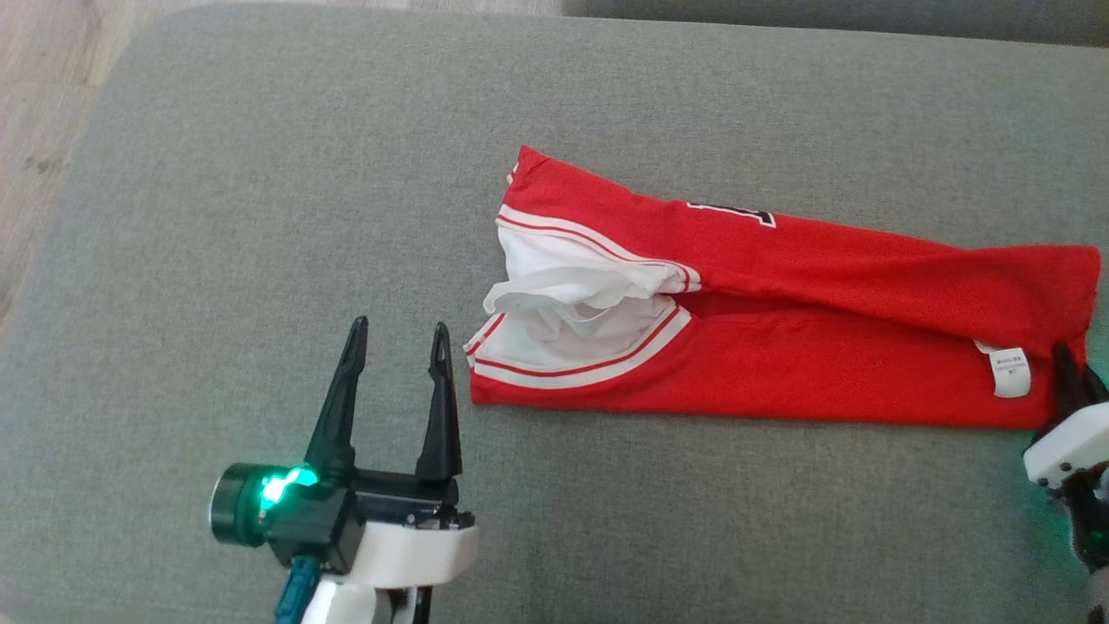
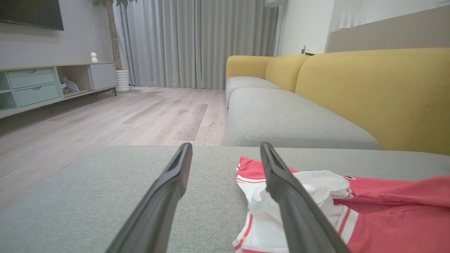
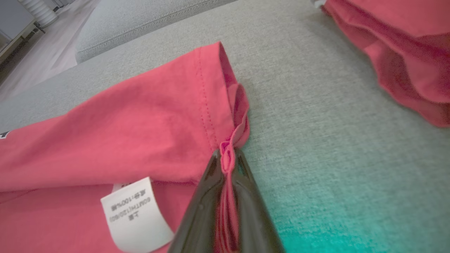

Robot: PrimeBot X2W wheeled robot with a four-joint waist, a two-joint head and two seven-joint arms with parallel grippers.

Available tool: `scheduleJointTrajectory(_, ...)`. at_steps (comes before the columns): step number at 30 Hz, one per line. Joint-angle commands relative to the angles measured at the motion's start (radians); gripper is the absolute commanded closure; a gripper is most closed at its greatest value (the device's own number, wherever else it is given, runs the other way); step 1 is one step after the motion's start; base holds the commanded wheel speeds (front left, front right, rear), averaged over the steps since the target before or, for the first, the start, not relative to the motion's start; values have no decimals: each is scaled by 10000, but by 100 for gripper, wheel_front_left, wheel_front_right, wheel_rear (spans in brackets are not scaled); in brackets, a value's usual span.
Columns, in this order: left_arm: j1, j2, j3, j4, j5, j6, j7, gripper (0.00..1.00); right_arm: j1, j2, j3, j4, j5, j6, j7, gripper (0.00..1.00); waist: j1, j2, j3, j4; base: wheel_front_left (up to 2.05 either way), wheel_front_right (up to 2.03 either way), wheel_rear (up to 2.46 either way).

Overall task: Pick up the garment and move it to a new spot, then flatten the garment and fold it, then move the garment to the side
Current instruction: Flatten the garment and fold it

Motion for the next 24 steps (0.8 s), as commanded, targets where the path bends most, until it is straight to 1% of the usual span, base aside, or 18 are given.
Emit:
scheduleJointTrajectory(1,-63,-49,429,-256,108,-66,-50,0,44,-262,245,-91,86,-7,124,100,1,-1,-17,-37,0,0,0)
scheduleJointTrajectory(6,-34,-95,806,-202,349,-315,-51,0,-92,-1103,-287,-475,-51,-7,-29,100,1,-1,-149,-237,0,0,0)
scheduleJointTrajectory(9,19,-123,1005,-208,456,-431,-51,0,-196,-1562,-636,-1042,-90,-7,224,100,1,-1,-219,-418,0,0,0)
scheduleJointTrajectory(11,60,-136,1089,-163,533,-523,-51,0,-266,-1695,-681,-1672,75,-7,596,100,1,-1,-272,-533,0,0,0)
scheduleJointTrajectory(14,121,-164,1167,-77,604,-655,-51,0,-309,-1704,-514,-3194,552,-7,1378,100,1,-1,-372,-709,0,0,0)
scheduleJointTrajectory(16,113,-173,1245,-24,647,-719,-51,0,-348,-1524,-404,-4376,943,-7,1946,100,1,-1,-411,-799,0,0,0)
scheduleJointTrajectory(18,61,-190,1318,-6,683,-777,-51,0,-378,-1105,-294,-5611,1397,-7,2555,100,1,-1,-427,-842,0,0,0)
scheduleJointTrajectory(21,18,-238,1391,-24,706,-839,-51,0,-407,-275,167,-7259,1829,-7,3382,100,1,-1,-424,-881,0,0,0)
scheduleJointTrajectory(24,-18,-292,1394,-6,701,-922,-51,0,-458,608,861,-8270,1986,-7,3992,100,1,-1,-380,-863,0,0,0)
